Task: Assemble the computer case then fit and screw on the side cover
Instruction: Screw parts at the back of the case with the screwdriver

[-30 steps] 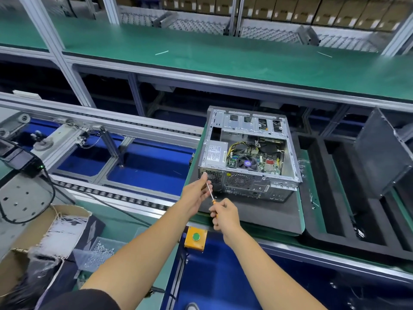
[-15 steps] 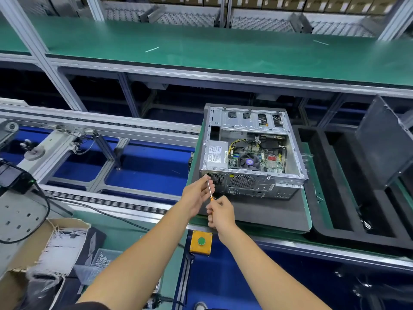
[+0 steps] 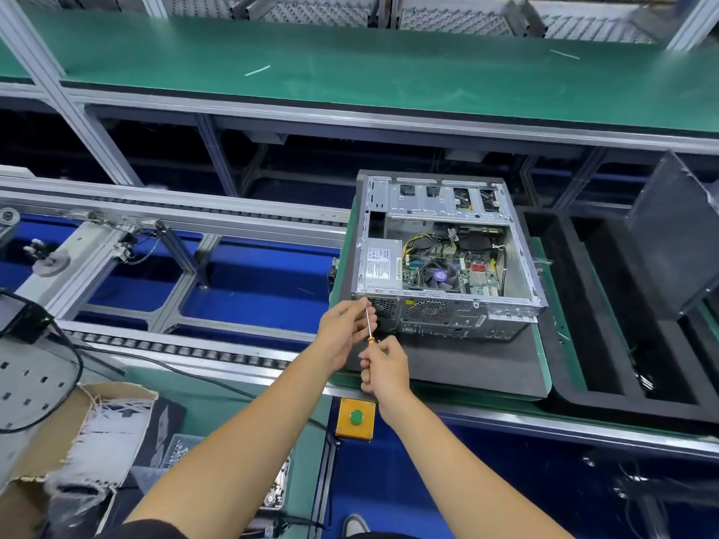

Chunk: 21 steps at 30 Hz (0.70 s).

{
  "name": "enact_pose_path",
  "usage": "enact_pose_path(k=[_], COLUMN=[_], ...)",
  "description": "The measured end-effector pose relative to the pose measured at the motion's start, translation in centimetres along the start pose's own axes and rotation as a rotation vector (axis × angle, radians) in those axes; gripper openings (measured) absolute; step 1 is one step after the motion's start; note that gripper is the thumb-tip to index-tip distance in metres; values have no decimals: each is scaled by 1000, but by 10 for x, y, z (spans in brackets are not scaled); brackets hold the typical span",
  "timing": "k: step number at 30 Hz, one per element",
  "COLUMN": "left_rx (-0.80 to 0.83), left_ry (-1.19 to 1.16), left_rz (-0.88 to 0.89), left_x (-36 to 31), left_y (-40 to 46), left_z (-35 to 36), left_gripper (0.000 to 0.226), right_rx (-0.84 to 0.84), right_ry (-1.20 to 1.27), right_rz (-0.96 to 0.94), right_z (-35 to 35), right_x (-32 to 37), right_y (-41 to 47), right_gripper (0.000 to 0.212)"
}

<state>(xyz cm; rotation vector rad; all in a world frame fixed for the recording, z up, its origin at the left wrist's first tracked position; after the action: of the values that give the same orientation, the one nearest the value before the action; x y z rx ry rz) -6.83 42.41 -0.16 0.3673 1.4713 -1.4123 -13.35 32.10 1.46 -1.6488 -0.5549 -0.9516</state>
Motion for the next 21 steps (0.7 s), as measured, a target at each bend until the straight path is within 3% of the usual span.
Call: enact_pose_path(k=[8,16,21], left_rx=[-29,177,105], left_ry=[0,83,123], left_rz=[29,-37,-22], left_x=[1,-11,-21], left_y=[-2,-11,-13], left_z=[1,-6,-5], left_gripper=[21,24,20], right_rx=[9,-12,45], right_ry=[35,161,176], right_rz=[41,224,315], right_z=[3,10,13], right_x=[-1,-2,-1], right_y=[3,0,-2], right_gripper=[8,12,27])
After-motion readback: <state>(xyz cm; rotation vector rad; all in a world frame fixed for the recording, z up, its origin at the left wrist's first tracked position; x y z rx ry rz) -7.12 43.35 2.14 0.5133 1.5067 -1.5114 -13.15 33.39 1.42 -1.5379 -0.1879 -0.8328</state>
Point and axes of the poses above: each hand's wrist, its own y-axis towards the middle knuckle, its own z-axis out of the palm, x = y × z, the point moved 1 cm from there along y, towards the middle knuckle, and after that the axes turned 12 degrees about -x, right-handed, at the moved point
